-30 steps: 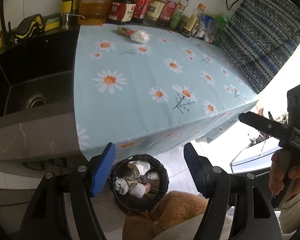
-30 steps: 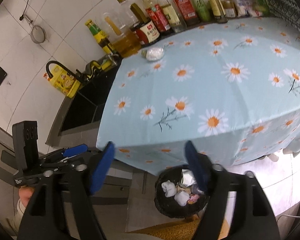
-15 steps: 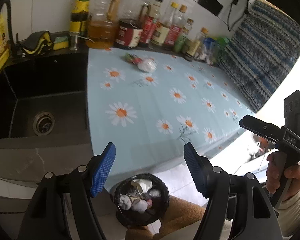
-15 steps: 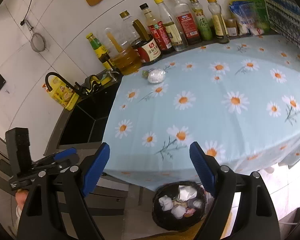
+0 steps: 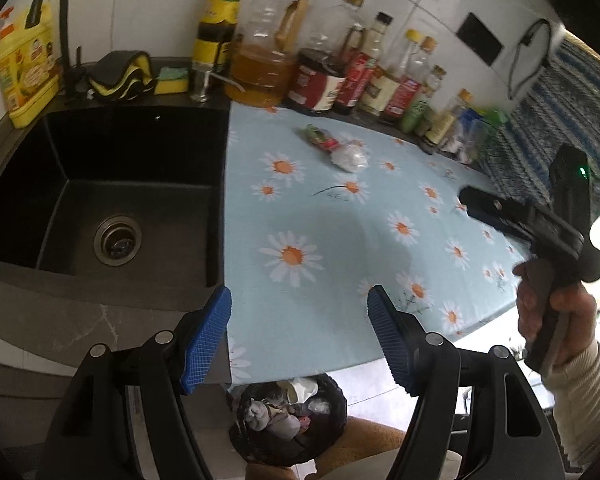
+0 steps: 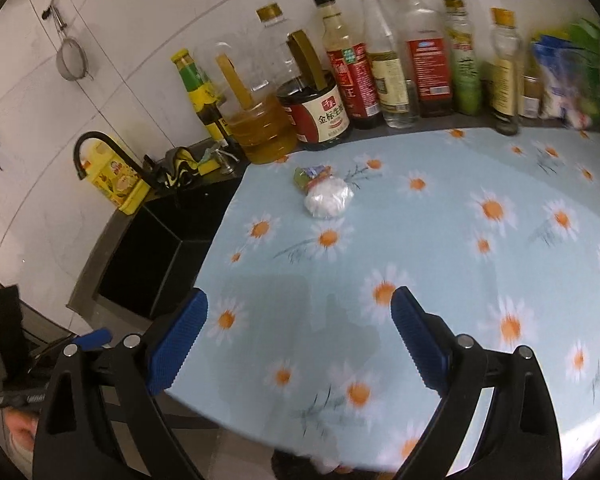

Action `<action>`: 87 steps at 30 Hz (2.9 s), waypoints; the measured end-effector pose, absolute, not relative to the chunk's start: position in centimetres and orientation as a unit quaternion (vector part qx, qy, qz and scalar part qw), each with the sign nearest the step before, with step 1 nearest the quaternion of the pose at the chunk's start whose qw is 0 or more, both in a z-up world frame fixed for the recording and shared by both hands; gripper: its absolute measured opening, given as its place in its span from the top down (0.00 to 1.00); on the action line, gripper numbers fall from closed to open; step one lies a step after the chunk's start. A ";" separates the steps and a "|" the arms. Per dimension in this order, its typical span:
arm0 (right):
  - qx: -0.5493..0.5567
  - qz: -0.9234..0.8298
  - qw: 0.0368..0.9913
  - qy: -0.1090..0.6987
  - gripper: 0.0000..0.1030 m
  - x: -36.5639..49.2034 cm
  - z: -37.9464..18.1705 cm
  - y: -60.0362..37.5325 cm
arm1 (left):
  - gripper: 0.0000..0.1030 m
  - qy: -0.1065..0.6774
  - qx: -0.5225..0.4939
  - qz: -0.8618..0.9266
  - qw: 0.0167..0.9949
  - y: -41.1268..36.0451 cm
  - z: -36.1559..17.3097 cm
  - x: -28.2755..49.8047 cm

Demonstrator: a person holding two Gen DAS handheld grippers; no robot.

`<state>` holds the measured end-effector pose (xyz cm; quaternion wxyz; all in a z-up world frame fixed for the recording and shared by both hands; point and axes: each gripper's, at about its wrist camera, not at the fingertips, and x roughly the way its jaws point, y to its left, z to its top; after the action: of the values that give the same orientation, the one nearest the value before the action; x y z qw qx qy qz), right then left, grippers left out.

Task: Collect trash
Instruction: 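Raise both open tools from the bin back up over the counter, then grasp the clear plastic bag on the counter with the right tool, then grasp the green-and-red snack packet with the left tool while the right tool holds the bag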

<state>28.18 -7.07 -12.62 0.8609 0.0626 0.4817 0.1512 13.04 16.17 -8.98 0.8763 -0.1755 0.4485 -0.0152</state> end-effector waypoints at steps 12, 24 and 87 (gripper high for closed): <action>0.022 0.193 0.838 0.510 0.11 39.7 -17.4 -4.8 | 0.34 0.461 -0.192 0.059 0.865 16.2 -8.9 15.3; 0.015 0.187 0.820 0.541 0.20 44.7 -21.7 -5.4 | 0.34 0.472 -0.200 0.085 0.855 15.2 -8.9 18.4; 0.109 0.131 0.864 0.474 0.47 33.6 -13.8 -23.6 | 0.16 0.524 -0.082 -0.005 0.848 9.1 -12.5 40.2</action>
<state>33.64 -23.59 -13.77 0.8639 0.1092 0.4739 0.1312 40.20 9.10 -12.53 0.8480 -0.0820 0.5236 -0.0053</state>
